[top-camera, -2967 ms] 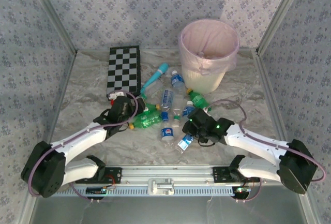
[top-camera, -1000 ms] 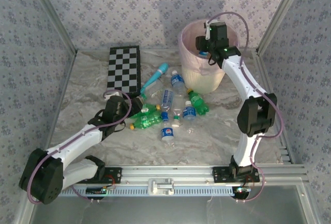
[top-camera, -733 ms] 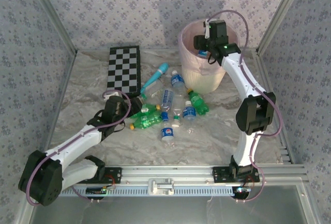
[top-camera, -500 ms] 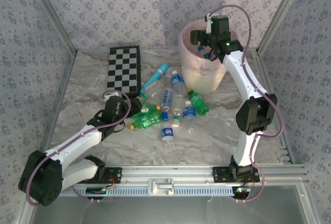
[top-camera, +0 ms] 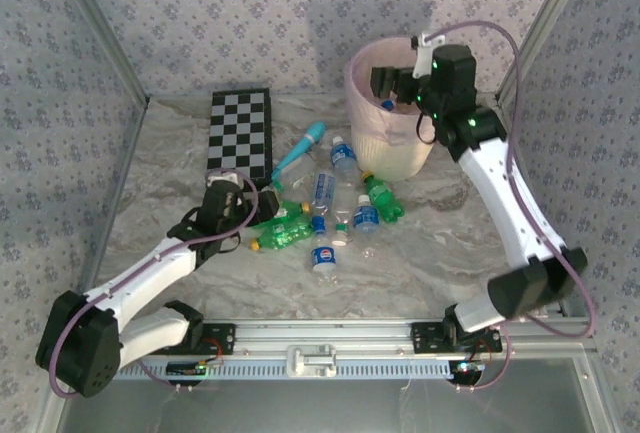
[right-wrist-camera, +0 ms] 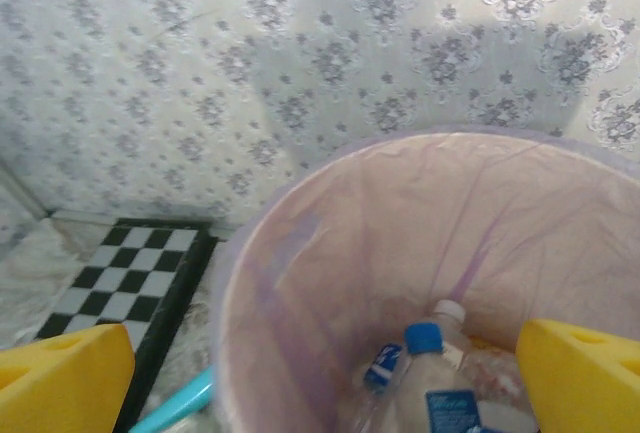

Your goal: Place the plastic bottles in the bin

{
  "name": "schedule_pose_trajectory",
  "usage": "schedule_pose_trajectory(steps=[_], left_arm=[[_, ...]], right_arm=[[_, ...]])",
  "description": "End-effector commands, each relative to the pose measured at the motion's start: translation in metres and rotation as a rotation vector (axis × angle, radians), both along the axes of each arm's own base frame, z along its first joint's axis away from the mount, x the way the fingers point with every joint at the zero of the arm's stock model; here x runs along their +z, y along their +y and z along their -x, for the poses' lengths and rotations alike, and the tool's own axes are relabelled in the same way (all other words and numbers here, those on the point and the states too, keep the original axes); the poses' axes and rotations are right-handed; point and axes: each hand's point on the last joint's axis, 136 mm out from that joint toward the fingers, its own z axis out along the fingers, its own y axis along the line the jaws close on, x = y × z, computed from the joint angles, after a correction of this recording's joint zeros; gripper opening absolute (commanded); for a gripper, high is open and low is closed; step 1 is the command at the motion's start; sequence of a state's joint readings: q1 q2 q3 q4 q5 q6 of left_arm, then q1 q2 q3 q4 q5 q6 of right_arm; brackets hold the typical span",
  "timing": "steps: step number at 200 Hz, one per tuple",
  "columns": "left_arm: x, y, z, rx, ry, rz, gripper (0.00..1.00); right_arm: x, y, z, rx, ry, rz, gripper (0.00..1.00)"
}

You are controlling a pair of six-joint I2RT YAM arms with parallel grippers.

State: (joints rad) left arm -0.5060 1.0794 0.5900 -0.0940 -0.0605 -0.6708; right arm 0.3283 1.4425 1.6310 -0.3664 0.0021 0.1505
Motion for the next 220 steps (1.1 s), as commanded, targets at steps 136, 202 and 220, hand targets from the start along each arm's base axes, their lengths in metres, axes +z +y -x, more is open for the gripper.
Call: schedule_pose_trajectory(steps=[136,202,220], left_arm=[[-0.039,-0.062,0.030,-0.384,0.170,-0.315,1.00],[-0.058,-0.072,0.054,-0.443,0.236,-0.363,0.99],[-0.061,-0.073,0.058,-0.453,0.248,-0.370,0.98]], right_arm=[[-0.133,0.004,0.099,-0.021,0.107,-0.307,1.00],[-0.141,0.016,0.086,0.000,0.135,-0.313,1.00],[-0.143,0.018,0.084,0.004,0.143,-0.306,1.00]])
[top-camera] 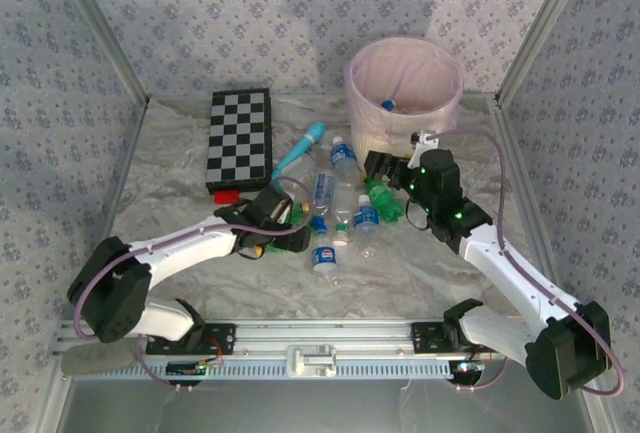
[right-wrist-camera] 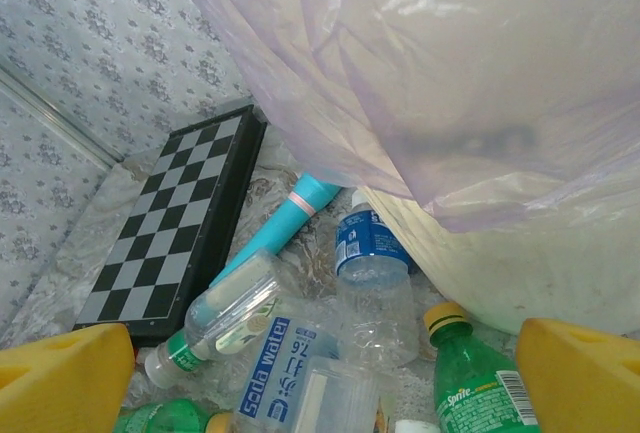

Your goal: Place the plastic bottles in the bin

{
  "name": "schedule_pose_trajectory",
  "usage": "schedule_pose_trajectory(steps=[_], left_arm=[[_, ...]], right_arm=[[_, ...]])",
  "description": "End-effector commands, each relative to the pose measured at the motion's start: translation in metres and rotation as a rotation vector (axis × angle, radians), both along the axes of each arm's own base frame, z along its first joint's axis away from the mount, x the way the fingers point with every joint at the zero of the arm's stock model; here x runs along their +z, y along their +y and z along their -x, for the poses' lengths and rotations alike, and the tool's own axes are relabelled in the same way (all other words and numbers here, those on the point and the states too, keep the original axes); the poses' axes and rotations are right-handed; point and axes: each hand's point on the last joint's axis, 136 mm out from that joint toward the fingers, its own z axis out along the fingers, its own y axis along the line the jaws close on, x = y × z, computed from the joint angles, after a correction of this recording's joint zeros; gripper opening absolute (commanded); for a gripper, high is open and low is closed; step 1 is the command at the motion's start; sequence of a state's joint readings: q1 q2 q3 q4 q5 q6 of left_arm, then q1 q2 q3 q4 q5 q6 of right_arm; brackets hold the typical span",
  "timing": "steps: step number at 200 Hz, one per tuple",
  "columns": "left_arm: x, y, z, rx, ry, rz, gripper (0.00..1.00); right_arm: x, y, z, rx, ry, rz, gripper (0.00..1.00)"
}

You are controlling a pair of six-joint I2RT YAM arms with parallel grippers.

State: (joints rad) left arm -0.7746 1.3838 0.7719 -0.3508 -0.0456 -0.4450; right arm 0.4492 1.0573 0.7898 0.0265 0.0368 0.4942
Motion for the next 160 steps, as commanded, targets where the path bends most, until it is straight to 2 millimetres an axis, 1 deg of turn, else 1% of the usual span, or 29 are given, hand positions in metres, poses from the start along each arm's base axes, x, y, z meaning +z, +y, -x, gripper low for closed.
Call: schedule_pose_trajectory(steps=[1,60,117,160], left_arm=[[0.002,-0.001,0.002,-0.008,0.012,-0.027,0.98],[-0.014,-0.001,0.010,-0.022,0.045,-0.058,0.94],[-0.025,0.007,0.005,-0.019,0.021,-0.110,0.93],[-0.032,0.007,0.004,-0.036,0.020,-0.135,0.81]], right_arm=[[0.016,0.007,-0.004,0.010,-0.031,-0.033,1.00],[0.001,0.015,-0.009,0.022,0.013,-0.035,1.00],[0.006,0.017,-0.010,0.025,0.005,-0.022,1.00],[0.005,0.018,-0.009,0.023,0.006,-0.017,1.00]])
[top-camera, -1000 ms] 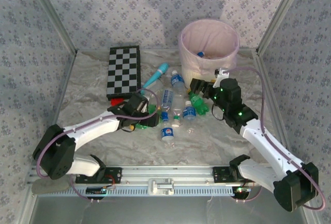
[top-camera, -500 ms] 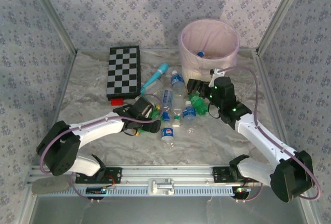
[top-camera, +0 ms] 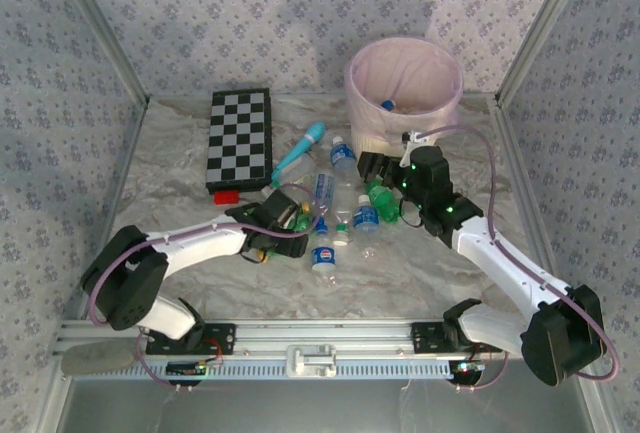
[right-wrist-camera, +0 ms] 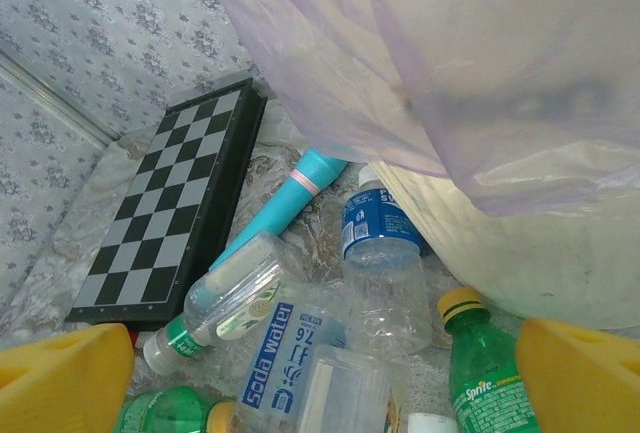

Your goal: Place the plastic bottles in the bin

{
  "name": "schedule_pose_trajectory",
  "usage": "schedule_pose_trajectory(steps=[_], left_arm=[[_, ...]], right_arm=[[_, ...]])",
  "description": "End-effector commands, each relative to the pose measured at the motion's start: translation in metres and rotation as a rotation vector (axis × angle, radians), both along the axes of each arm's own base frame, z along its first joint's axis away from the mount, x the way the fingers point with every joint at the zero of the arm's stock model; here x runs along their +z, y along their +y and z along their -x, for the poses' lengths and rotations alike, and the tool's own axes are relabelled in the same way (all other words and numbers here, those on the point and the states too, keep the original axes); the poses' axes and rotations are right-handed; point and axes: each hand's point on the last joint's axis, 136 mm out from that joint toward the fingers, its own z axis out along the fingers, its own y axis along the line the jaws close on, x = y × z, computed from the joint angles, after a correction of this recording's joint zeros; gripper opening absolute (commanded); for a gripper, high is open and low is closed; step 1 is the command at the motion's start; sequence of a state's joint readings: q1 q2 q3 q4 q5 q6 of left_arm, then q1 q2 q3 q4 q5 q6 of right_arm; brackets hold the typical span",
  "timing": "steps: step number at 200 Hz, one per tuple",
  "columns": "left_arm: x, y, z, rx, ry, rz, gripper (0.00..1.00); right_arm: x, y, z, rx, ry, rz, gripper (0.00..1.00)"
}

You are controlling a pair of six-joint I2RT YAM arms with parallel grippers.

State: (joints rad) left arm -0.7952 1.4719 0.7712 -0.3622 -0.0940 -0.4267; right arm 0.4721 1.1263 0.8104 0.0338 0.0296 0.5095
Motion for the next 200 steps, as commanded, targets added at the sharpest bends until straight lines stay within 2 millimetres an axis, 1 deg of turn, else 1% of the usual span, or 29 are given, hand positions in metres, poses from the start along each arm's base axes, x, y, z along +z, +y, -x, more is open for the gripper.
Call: schedule_pose_trajectory(steps=[1,18,38,58,72,88,115,146,163,183,200], left_arm=[[-0.005,0.001,-0.001,-0.023,-0.014,-0.027,0.81],[-0.005,0.001,-0.001,-0.028,-0.020,-0.030,0.76],[-0.003,0.000,-0.001,-0.037,-0.025,-0.026,0.67],[0.005,-0.001,-0.002,-0.043,-0.042,-0.008,0.58],[0.014,-0.002,-0.002,-0.045,-0.062,0.010,0.55],[0.030,-0.002,-0.004,-0.036,-0.101,0.043,0.54],[0.069,-0.003,-0.012,0.004,-0.210,0.136,0.54],[0.117,-0.012,-0.025,0.071,-0.351,0.334,0.54],[0.140,-0.016,-0.032,0.103,-0.421,0.461,0.55],[0.158,-0.021,-0.040,0.120,-0.476,0.586,0.55],[0.164,-0.023,-0.048,0.130,-0.496,0.633,0.55]], right_arm=[[0.019,0.003,-0.002,-0.003,-0.037,-0.021,1.00],[0.019,0.003,-0.002,-0.006,-0.039,-0.018,1.00],[0.019,0.003,-0.002,-0.008,-0.040,-0.018,1.00],[0.020,0.003,-0.001,-0.005,-0.041,-0.017,1.00],[0.021,0.004,0.000,-0.001,-0.043,-0.017,1.00],[0.024,0.006,0.001,0.008,-0.050,-0.025,1.00],[0.032,0.015,0.002,0.053,-0.062,-0.068,1.00],[0.042,0.033,0.004,0.127,-0.064,-0.132,1.00],[0.048,0.045,0.005,0.177,-0.069,-0.171,1.00],[0.059,0.064,0.009,0.264,-0.079,-0.229,1.00],[0.068,0.079,0.014,0.335,-0.095,-0.264,1.00]])
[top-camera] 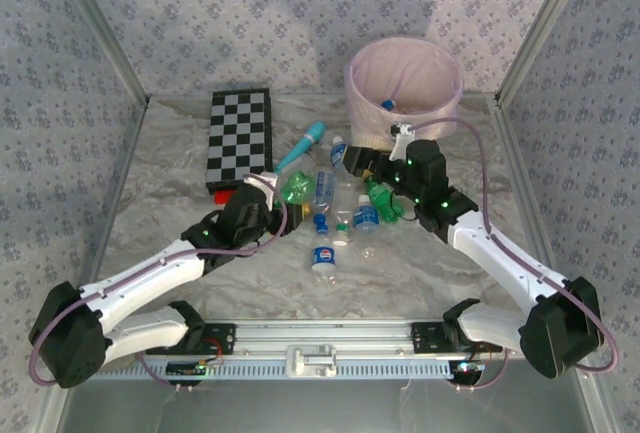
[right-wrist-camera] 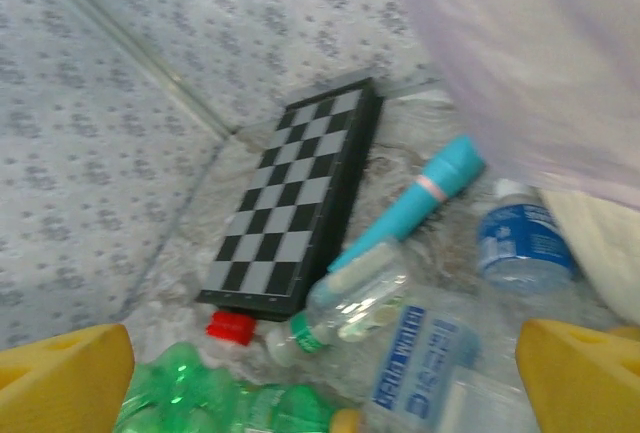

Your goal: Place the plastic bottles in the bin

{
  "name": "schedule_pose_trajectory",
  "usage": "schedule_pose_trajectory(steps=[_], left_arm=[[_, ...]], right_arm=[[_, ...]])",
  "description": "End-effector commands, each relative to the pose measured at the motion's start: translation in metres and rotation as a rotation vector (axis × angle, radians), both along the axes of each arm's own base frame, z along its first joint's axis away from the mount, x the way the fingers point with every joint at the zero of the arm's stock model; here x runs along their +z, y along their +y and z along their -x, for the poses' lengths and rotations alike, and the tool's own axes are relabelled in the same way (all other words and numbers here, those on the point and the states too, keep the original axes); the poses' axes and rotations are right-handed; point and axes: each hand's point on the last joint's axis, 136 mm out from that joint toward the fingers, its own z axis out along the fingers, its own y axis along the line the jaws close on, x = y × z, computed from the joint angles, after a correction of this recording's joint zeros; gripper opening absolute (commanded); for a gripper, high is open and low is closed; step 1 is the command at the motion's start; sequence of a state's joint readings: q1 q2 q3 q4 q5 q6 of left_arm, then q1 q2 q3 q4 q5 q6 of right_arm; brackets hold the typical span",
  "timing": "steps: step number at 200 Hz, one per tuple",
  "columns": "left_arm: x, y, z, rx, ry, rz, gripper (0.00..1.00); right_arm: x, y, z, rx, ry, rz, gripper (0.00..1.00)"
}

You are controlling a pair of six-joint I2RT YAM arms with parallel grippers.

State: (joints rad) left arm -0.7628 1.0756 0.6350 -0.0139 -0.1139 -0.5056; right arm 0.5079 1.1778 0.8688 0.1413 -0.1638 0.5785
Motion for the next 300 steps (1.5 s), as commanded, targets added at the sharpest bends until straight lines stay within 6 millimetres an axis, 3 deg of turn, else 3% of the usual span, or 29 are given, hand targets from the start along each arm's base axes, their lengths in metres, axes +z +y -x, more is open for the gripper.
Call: schedule_pose_trajectory(steps=[1,34,92,125,164,205,238,300], left_arm=[[0.035,-0.012,-0.017,0.010,-0.089,0.173,0.55],[0.043,-0.025,-0.023,-0.031,-0.092,0.213,0.55],[0.037,-0.031,-0.021,-0.048,-0.081,0.216,0.55],[0.038,-0.031,-0.020,-0.052,-0.093,0.207,0.55],[0.038,-0.031,-0.018,-0.058,-0.104,0.188,0.55],[0.036,-0.030,-0.018,-0.053,-0.099,0.183,0.58],[0.035,-0.028,-0.017,-0.043,-0.099,0.182,0.67],[0.040,-0.005,-0.018,0.053,-0.117,0.179,0.93]], right_arm=[[0.034,0.029,0.008,0.137,-0.060,-0.107,1.00],[0.032,0.063,0.012,0.247,-0.022,-0.176,1.00],[0.007,0.104,0.009,0.341,0.067,-0.214,0.98],[-0.017,0.126,0.010,0.382,0.137,-0.201,0.95],[-0.031,0.135,0.008,0.396,0.176,-0.204,0.86],[-0.037,0.140,0.008,0.410,0.192,-0.200,0.66],[-0.037,0.138,0.006,0.405,0.186,-0.197,0.54],[-0.030,0.116,-0.009,0.339,0.140,-0.115,0.53]])
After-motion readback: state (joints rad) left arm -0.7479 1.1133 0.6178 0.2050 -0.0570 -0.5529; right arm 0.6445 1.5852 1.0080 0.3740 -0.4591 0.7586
